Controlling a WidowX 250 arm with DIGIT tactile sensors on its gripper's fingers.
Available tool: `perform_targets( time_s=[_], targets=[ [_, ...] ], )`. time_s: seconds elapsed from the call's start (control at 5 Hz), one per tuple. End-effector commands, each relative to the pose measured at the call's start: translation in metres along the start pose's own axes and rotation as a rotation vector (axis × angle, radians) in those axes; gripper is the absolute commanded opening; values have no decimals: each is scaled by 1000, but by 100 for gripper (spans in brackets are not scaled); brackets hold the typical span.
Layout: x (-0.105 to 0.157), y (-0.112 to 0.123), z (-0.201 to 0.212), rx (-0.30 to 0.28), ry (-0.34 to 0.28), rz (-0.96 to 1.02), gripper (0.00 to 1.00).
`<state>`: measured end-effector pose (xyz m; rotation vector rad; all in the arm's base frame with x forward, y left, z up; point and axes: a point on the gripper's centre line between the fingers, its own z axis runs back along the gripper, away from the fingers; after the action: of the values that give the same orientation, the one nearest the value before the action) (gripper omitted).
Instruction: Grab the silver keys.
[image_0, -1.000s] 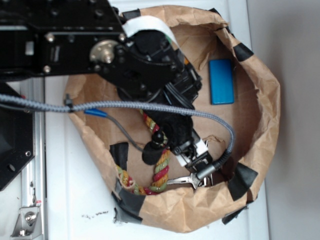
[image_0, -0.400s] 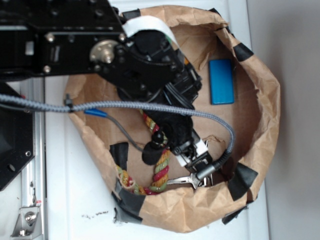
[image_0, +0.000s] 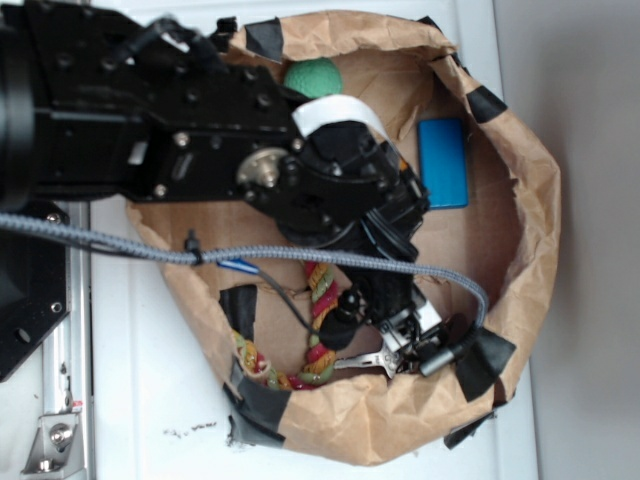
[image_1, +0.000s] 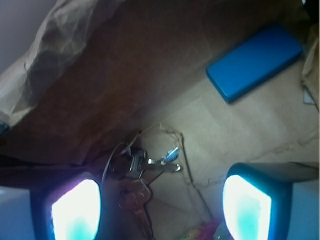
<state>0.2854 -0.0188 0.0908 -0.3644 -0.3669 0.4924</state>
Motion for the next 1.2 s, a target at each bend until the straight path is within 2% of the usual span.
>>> perform_targets(
  time_s=[0.0, 0.4, 0.8, 1.0],
  targets=[
    [0, -13, -2, -58, -19, -14, 100],
    [-18, -32, -24, -51, -50, -44, 100],
    [-14, -42, -33, -91, -30, -25, 100],
    [-11, -44, -39, -105, -42, -20, 100]
  ],
)
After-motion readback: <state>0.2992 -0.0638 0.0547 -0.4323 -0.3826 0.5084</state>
